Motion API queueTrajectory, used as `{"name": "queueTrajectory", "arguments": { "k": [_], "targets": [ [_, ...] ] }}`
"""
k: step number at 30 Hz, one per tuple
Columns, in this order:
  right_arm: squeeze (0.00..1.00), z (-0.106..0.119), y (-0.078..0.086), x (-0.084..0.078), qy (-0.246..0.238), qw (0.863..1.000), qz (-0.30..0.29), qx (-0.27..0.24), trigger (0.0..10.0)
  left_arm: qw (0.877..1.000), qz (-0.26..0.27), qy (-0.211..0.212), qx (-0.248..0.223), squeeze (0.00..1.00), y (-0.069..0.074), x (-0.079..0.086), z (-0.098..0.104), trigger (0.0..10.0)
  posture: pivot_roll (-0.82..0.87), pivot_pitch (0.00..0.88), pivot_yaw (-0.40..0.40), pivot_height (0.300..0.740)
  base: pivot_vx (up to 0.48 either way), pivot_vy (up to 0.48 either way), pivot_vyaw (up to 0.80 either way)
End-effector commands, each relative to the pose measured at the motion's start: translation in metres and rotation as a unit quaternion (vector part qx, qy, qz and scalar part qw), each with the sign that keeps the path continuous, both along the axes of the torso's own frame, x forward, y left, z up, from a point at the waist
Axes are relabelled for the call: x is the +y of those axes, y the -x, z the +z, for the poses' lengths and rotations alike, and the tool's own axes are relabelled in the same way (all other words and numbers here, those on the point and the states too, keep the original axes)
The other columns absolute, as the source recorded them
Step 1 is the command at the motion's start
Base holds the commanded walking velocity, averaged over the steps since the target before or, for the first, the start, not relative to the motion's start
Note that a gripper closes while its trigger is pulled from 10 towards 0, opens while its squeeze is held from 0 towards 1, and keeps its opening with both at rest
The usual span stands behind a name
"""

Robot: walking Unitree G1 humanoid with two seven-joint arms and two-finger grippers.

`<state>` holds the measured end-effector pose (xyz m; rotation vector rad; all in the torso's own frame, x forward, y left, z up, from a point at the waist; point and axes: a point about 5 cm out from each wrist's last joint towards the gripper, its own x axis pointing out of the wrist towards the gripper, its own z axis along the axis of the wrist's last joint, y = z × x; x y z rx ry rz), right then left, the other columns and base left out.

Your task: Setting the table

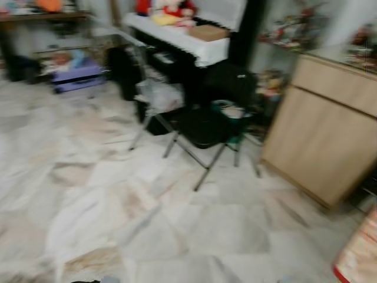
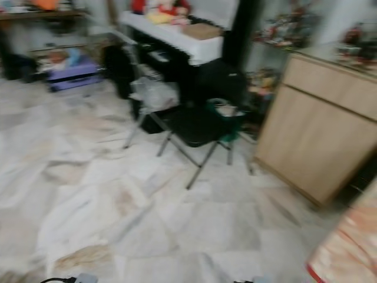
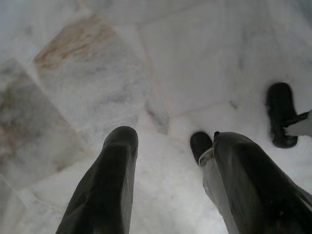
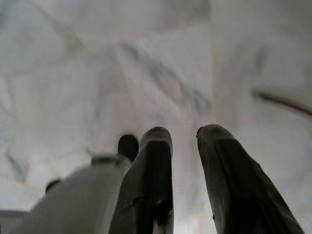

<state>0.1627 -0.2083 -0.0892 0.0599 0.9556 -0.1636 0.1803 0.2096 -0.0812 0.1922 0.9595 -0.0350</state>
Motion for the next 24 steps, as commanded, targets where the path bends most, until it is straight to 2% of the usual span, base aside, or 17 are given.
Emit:
{"name": "queueTrajectory", "arguments": {
  "k": [1, 24],
  "targets": [
    [0.00, 0.0051, -0.0217, 0.0246, -0.091, 0.995, -0.046, -0.017, 10.0, 0.995, 0.075, 0.037, -0.060, 0.00, -0.0292, 0.0019, 0.0159, 10.0, 0.11, 0.112, -0.061, 0.740, 0.000, 0.000, -0.72],
    [0.00, 0.0013, -0.0135, 0.0252, -0.090, 0.995, -0.035, -0.005, 10.0, 0.995, 0.064, 0.044, -0.056, 0.00, -0.0297, -0.0019, 0.0154, 10.0, 0.10, 0.129, -0.058, 0.740, 0.000, 0.000, -0.72]
  ]
}}
